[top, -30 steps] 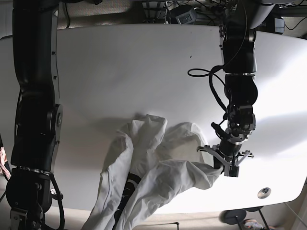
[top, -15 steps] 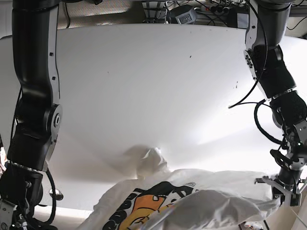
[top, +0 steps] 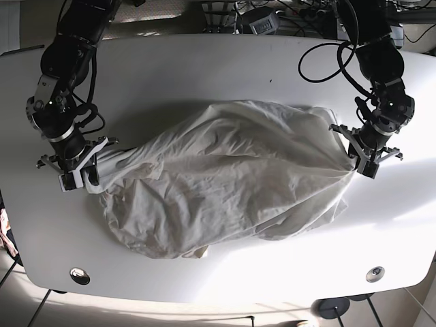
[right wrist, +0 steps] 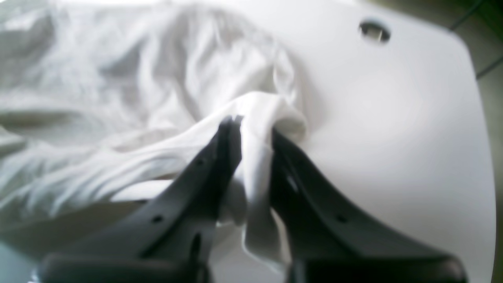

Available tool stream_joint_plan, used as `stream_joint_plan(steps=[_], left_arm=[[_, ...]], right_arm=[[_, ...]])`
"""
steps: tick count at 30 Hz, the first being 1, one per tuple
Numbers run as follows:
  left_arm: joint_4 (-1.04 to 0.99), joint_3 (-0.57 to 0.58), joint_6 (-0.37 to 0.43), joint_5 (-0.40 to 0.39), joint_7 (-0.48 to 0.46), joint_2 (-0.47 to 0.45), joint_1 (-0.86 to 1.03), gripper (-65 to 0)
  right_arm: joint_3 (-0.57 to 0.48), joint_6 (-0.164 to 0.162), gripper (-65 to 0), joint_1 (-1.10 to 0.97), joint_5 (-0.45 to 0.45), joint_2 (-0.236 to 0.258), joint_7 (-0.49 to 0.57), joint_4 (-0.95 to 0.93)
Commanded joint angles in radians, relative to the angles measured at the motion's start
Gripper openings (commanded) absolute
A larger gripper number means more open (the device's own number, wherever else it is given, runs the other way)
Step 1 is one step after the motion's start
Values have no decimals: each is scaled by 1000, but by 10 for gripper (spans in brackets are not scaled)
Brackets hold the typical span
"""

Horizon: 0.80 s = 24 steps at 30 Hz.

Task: Fold the T-shirt properly
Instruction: 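Lay the white shirt on the table with both grippers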

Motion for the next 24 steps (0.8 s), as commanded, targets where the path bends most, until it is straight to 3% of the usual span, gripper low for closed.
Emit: stream_joint_plan(steps=[1, 3, 4, 9, 14, 17, 18, 19, 21, 24], left_arm=[[73, -4, 5, -14, -24, -14, 36, -650], [122, -7, 5, -11, -23, -14, 102, -650], [154, -32, 5, -11, -21, -14, 149, -650], [202, -128, 4, -14, -21, 35, 278, -650], [196, -150, 4, -14, -19, 44, 323, -650], [197, -148, 11, -14, -19, 44, 320, -474], [197, -148, 13, -14, -19, 47, 312, -411], [197, -151, 13, -13, -19, 66, 280, -338], [191, -154, 13, -11, -19, 83, 234, -290], [174, -136, 11, -14, -19, 84, 197, -292]], right_arm=[[43, 18, -629, -41, 17, 2, 40, 26], [95, 32, -629, -113, 17, -31, 40, 32], [128, 56, -629, -153, 17, -39, 38, 41], [207, 117, -629, -285, 17, -88, 37, 47], [254, 117, -607, -362, 17, -137, 35, 49], [252, 117, -392, -375, 17, -142, 35, 80], [252, 117, -300, -375, 17, -142, 35, 86], [254, 117, -168, -368, 25, -142, 35, 87], [254, 117, -10, -355, 96, -131, 35, 87], [246, 117, 0, -300, 117, -105, 35, 84]])
